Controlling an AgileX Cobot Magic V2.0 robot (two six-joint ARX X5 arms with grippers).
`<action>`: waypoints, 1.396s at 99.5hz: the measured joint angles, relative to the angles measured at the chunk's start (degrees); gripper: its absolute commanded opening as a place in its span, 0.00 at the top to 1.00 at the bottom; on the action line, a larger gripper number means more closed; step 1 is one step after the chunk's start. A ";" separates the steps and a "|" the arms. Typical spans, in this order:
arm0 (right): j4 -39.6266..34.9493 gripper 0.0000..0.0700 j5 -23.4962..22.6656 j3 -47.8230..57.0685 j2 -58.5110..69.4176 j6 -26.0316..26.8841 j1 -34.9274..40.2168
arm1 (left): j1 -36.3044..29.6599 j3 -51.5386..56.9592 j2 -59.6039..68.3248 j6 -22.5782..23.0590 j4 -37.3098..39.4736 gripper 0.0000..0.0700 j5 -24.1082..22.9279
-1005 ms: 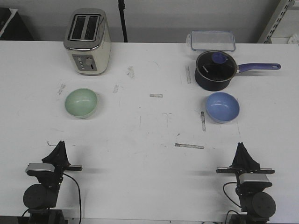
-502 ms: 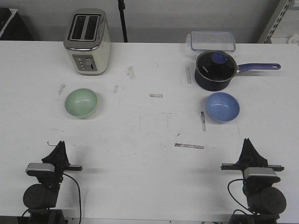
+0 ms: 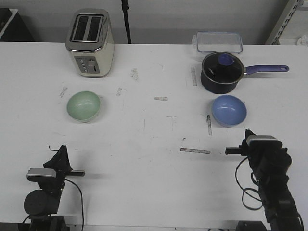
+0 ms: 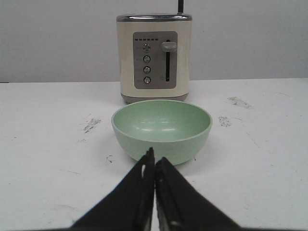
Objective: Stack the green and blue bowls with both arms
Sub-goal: 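Reach the right gripper forward to the rim of the light blue bowl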
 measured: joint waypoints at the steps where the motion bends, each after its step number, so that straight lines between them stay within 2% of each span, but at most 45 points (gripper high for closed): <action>1: -0.52 0.99 0.00 0.63 0.76 0.00 0.00 | 0.00 0.00 0.00 0.00 0.00 1.00 0.00; 14: -7.37 0.99 0.00 8.96 10.16 0.00 0.00 | 0.00 0.00 0.00 0.00 0.00 1.00 0.00; 45: -17.38 0.99 -0.24 28.06 28.37 0.39 -0.94 | 0.00 0.00 0.00 0.00 0.00 1.00 0.00; 63: -25.03 0.98 -0.52 38.60 37.11 5.46 -3.91 | 0.00 0.00 0.00 0.00 0.00 1.00 0.00; 74: -30.23 0.97 -2.97 44.02 42.34 7.85 -5.86 | 0.00 0.00 0.00 0.00 0.00 1.00 0.00; 78: -31.80 0.93 -4.02 45.68 44.17 8.59 -6.54 | 0.00 0.00 0.00 0.00 0.00 1.00 0.00; 85: -33.44 0.80 -5.68 48.04 47.04 9.38 -7.41 | 0.00 0.00 0.00 0.00 0.00 1.00 0.00; 96: -33.27 0.51 -7.08 49.18 49.66 9.97 -8.87 | 0.00 0.00 0.00 0.00 0.00 1.00 0.00; 100: -33.29 0.45 -7.69 49.18 50.21 10.19 -9.31 | 0.00 0.00 0.00 0.00 0.00 1.00 0.00; 116: -33.29 0.37 -11.37 49.18 51.76 10.45 -11.13 | 0.00 0.00 0.00 0.00 0.00 1.00 0.00; 130: -33.07 0.24 -14.67 49.20 52.13 10.58 -12.87 | 0.00 0.00 0.00 0.00 0.00 1.00 0.00; 139: -33.05 0.23 -14.88 49.35 53.27 10.60 -13.55 | 0.00 0.00 0.00 0.00 0.00 1.00 0.00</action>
